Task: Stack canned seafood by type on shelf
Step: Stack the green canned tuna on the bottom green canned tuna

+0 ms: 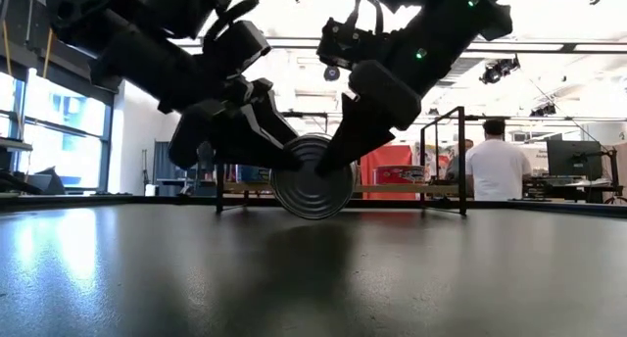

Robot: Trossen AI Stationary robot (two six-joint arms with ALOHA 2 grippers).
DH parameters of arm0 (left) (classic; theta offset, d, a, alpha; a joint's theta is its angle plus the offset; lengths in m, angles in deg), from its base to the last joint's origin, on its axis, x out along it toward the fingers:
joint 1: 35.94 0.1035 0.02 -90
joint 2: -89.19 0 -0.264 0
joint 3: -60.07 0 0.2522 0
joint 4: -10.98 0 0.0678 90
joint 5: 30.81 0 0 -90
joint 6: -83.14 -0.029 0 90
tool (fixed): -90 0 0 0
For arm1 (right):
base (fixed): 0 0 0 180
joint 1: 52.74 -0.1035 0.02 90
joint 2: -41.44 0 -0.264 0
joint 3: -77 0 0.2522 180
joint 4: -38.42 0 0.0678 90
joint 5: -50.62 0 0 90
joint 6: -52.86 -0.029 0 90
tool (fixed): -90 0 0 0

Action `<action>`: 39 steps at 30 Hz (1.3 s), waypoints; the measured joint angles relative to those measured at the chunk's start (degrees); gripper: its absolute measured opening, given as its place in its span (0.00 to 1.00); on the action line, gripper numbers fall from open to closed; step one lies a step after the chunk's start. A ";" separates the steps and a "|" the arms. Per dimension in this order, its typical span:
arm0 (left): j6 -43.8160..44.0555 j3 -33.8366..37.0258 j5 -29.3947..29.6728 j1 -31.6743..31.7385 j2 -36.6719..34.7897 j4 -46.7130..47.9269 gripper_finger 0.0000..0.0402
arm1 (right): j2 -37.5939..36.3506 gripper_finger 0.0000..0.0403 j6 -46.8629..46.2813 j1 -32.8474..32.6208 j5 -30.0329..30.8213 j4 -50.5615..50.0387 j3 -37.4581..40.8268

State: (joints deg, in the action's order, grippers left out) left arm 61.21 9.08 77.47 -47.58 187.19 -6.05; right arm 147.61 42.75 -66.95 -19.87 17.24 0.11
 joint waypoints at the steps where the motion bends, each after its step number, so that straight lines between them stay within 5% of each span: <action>1: -0.02 0.01 0.08 -0.02 0.00 0.00 0.53 | 0.00 0.30 0.03 0.01 -0.20 0.09 0.00; 8: 5.47 0.04 -2.83 -0.16 0.00 0.66 0.31 | -0.04 0.51 -1.97 0.29 -4.24 2.79 0.00; 12: 7.96 1.59 -2.58 -0.17 -0.02 -0.71 0.30 | -1.75 0.64 -2.21 0.71 -7.69 2.33 0.00; 19: 10.37 11.83 0.44 -0.15 0.11 -20.91 0.30 | -7.76 0.67 1.53 -4.69 4.86 -3.49 1.28; 24: 8.49 19.53 -2.91 -0.15 -0.02 -40.11 0.30 | -8.05 0.67 4.62 -9.03 9.59 11.05 5.62; 30: 8.25 22.13 -10.71 -0.89 -0.02 -49.97 0.30 | -7.67 0.67 6.08 -11.62 25.51 22.04 7.72; 39: -0.95 18.48 -7.07 -5.24 -0.02 -45.68 0.30 | -7.63 0.67 9.12 -8.99 12.88 24.51 7.74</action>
State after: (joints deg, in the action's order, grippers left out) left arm 60.26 27.56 70.40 -52.82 187.16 -51.73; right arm 139.99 51.87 -75.93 -6.99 41.75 7.84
